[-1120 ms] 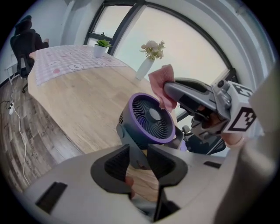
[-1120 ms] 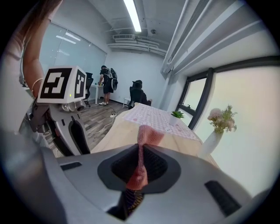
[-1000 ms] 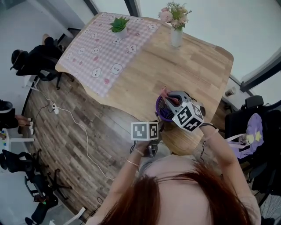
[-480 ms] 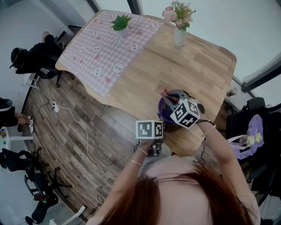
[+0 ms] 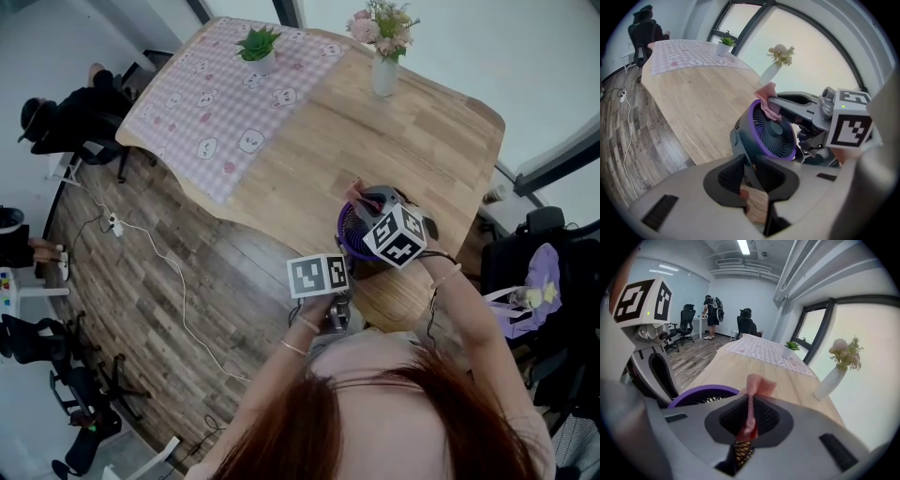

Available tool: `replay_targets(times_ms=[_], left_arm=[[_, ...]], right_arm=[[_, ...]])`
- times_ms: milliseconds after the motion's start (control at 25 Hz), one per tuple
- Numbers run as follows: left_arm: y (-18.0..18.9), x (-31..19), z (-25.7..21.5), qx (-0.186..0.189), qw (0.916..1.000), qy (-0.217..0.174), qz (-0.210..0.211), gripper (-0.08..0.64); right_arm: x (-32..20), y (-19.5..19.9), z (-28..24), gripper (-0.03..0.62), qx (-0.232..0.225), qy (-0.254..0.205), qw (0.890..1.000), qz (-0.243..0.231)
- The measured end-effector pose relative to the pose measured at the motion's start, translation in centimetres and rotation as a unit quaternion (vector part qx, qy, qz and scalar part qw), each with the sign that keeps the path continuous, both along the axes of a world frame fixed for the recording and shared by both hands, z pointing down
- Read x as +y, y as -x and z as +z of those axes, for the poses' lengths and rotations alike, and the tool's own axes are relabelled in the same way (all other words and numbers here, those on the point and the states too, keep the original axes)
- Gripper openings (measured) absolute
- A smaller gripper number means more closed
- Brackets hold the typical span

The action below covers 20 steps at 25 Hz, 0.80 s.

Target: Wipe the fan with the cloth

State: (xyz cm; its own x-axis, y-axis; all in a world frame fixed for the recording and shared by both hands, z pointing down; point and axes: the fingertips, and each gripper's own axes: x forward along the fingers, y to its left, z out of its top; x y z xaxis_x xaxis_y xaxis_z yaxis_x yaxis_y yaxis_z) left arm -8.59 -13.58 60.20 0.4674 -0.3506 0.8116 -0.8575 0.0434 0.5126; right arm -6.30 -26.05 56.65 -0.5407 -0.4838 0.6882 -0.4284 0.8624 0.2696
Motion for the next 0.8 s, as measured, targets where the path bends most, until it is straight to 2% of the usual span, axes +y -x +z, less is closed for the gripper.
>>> replay_targets(times_ms=[440,800], left_arm=[[0.5,0.0,-0.1,0.013,0.9968,0.004,-0.079,0.06],[0.8,0.0,-0.1,0.01,0.9947,-0.001,-0.102,0.051]], right_arm=[[-0.3,-2.9,-0.2,0.025,-0.001,0.018,0.999,0.049],[0.6,-5.1,-0.3,0.025,-0.016,0.035,0.996,0.078]])
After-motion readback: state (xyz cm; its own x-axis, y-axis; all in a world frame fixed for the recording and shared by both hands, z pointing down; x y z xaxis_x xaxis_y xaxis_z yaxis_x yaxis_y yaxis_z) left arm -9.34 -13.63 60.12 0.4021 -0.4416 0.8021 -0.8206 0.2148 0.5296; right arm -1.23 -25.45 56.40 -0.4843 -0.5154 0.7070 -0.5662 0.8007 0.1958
